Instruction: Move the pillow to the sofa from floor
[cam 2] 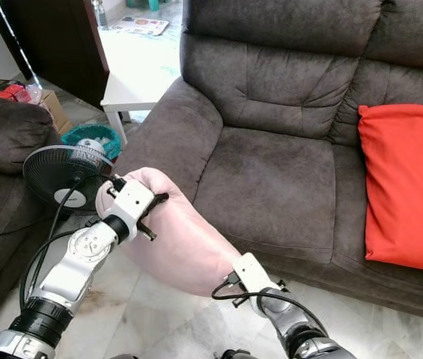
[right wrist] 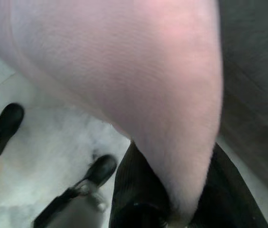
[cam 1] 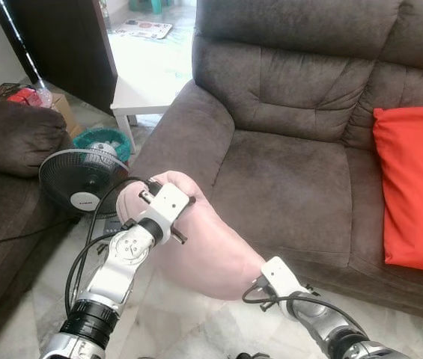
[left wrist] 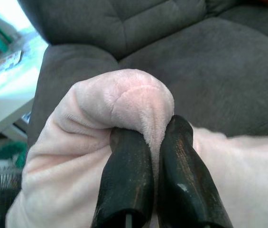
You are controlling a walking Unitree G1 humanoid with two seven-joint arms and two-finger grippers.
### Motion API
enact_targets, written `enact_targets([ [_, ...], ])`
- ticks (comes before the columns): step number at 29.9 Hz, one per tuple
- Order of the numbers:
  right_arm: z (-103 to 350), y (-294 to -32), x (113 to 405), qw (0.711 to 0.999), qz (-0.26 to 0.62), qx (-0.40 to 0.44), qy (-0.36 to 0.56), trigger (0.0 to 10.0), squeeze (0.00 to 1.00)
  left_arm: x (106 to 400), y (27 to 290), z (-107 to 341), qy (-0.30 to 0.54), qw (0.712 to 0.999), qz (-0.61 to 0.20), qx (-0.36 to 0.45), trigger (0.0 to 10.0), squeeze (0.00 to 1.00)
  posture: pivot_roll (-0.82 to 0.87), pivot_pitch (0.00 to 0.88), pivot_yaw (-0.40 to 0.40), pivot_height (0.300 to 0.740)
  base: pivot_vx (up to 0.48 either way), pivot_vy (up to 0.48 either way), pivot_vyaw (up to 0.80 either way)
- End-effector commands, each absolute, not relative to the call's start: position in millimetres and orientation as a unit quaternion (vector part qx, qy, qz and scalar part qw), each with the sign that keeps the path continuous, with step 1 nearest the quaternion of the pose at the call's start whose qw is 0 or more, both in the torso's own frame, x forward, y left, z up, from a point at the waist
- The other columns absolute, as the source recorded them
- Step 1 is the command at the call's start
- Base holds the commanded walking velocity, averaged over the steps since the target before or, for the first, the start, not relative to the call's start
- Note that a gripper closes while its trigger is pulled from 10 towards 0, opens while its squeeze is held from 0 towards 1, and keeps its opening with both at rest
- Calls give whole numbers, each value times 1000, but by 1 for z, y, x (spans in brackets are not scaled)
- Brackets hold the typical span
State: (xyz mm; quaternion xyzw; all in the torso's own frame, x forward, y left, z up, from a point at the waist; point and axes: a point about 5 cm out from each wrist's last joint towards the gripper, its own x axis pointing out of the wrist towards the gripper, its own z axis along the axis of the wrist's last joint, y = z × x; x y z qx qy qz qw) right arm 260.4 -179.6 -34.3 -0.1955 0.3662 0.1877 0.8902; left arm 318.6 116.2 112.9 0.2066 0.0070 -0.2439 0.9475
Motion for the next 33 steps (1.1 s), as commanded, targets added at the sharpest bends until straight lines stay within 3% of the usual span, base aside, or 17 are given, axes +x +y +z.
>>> enact_targets([
  [1,-35,-196,251,902,175,-184,348,0,0,318,121,116,1,951,-225,212,10000,0,105,79,-13,740,0,0,0],
  [6,-22,-203,253,919,173,-188,300,0,0,314,122,109,19,952,-211,221,10000,0,104,71,-12,740,0,0,0],
  [12,25,-190,274,957,132,-167,199,0,0,307,125,104,21,962,-173,211,10000,0,95,68,-10,740,0,0,0],
  [15,49,-184,284,980,79,-121,136,0,0,302,129,112,-27,970,-135,199,10000,0,96,57,-15,740,0,0,0],
  [16,57,-183,284,985,61,-108,116,4196,0,301,131,115,-40,973,-119,192,10000,0,98,54,-17,740,0,0,0],
  [17,61,-183,284,988,55,-99,104,10000,0,300,132,117,-44,976,-109,184,10000,0,98,52,-18,740,0,0,0],
  [22,87,-177,282,999,20,-23,29,10000,0,297,129,127,-82,980,-73,165,10000,0,98,46,-20,740,0,0,0],
  [33,104,-166,280,999,13,31,-22,10000,0,301,133,139,-111,980,-48,157,10000,0,108,68,-15,740,0,0,0],
])
